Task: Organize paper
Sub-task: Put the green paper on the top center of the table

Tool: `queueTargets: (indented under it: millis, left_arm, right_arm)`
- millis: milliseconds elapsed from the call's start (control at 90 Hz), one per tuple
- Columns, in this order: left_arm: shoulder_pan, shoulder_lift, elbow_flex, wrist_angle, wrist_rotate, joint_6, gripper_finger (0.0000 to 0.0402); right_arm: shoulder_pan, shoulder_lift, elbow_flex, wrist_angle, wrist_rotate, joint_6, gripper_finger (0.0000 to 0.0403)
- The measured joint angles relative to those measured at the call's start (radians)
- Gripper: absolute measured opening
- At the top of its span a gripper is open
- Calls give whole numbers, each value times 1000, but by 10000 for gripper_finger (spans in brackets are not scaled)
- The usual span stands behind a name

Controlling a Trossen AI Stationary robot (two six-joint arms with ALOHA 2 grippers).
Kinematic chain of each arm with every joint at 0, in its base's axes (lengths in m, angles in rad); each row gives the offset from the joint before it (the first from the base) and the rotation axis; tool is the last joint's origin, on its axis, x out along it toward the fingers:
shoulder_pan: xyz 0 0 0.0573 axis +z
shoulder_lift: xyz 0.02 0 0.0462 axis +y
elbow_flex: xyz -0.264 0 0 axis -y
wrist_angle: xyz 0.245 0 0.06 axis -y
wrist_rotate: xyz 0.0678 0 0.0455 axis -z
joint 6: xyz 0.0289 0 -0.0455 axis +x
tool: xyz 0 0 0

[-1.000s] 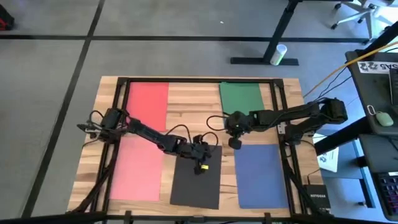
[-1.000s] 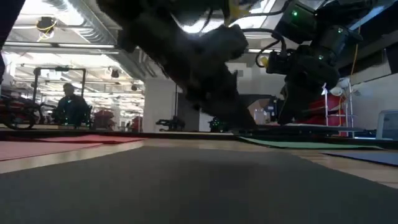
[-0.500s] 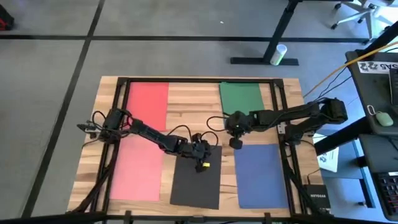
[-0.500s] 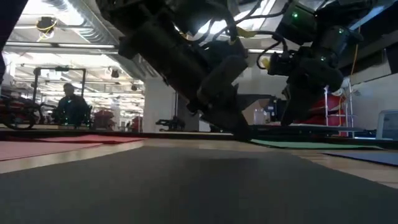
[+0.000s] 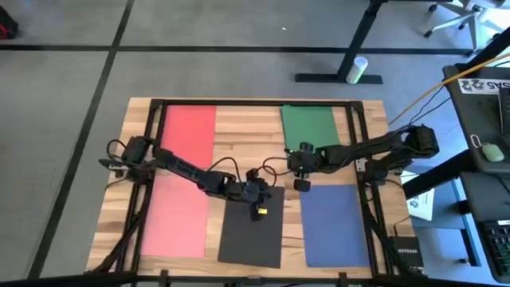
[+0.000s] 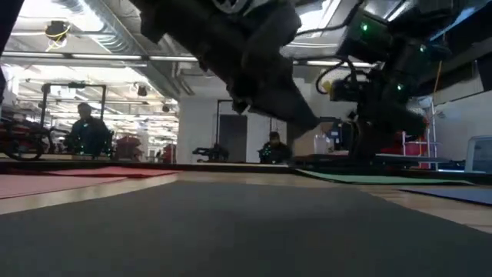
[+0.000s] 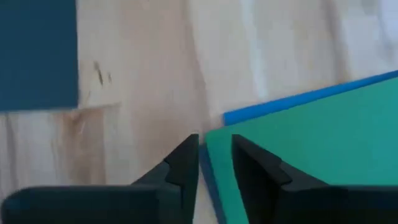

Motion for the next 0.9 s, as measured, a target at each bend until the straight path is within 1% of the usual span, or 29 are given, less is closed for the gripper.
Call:
queueTargets:
  millis: [111,211,300,433,589,722,900]
  left_arm:
    - [1,0,0,-34,-4,-10,0]
    - [2,0,0,-36,-7,-10,0]
    - [3,0,0,-40,-7,-10,0]
    - [3,0,0,-50,-7,-10,0]
    - [3,0,0,-52,-7,-10,0]
    - [3,0,0,-53,-7,-13,0]
    - [3,0,0,-53,-7,-14,0]
  right_arm:
    - [19,67,0,31,62,1,129]
    - [34,101,2,63,125,3,147]
    - [32,117,3,78,158,27,153]
    - [32,114,3,86,199,53,152]
    - [29,115,1,85,224,74,131]
    - [29,115,1,82,218,81,95]
    - [29,115,1,81,184,81,47]
